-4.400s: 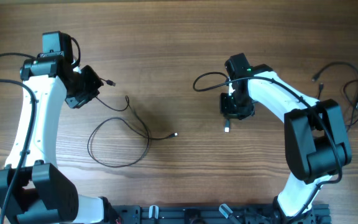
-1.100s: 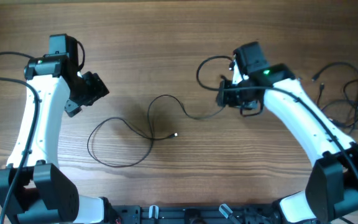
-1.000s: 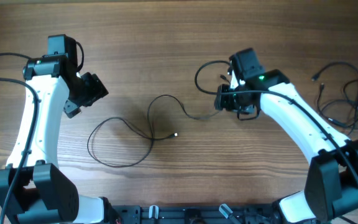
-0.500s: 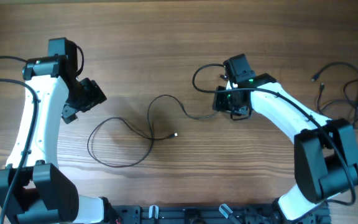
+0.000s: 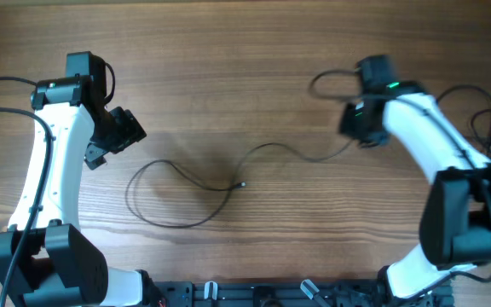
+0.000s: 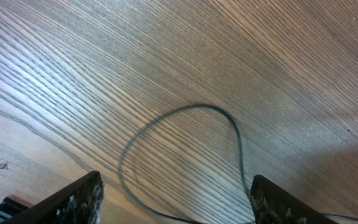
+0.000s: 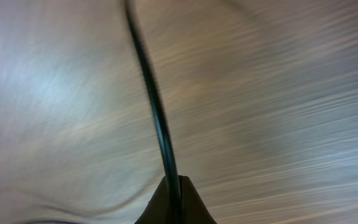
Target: Untangle cables
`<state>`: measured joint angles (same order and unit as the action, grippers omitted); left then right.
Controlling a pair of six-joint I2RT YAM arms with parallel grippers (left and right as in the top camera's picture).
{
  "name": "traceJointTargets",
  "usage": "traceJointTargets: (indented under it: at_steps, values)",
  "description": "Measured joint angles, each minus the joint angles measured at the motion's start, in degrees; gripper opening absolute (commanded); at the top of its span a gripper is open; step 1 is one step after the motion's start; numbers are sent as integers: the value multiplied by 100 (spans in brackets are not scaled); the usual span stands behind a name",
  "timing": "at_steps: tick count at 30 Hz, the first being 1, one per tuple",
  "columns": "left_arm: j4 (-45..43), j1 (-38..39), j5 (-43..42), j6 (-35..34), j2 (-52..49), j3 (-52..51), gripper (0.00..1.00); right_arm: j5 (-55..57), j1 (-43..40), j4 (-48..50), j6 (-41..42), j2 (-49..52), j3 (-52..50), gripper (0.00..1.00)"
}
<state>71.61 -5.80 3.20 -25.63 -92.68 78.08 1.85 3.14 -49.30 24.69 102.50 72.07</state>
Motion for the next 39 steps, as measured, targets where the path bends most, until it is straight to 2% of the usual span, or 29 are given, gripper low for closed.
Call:
traceJointTargets:
  at_steps: [11, 15, 18, 19, 21, 26, 30, 32, 39]
  values:
    - [4, 0, -2, 0, 0, 0, 77, 328, -2601, -918, -245, -625, 2055, 4]
    - [4, 0, 0, 0, 0, 0, 77, 354, -3364, -973, -245, -772, 2341, 7]
    - [2, 0, 0, 0, 0, 0, 77, 317, -3602, -988, -317, -752, 2343, 57]
    - [4, 0, 0, 0, 0, 0, 77, 304, -3620, -990, -343, -745, 2343, 63]
    - [4, 0, 0, 0, 0, 0, 77, 208, -3602, -988, -393, -734, 2343, 65]
    - [2, 0, -2, 0, 0, 0, 77, -721, -3375, -1152, -680, -664, 2343, 59]
    - [0, 0, -2, 0, 0, 0, 77, -1368, -2977, -1565, -1032, -603, 2341, 58]
    - [-2, 0, 0, 0, 0, 0, 78, -1521, -2704, -1687, -1248, -590, 2328, 59]
    - [-2, 0, -2, 0, 0, 0, 79, -1703, -800, -1469, -2133, -590, 1821, 61]
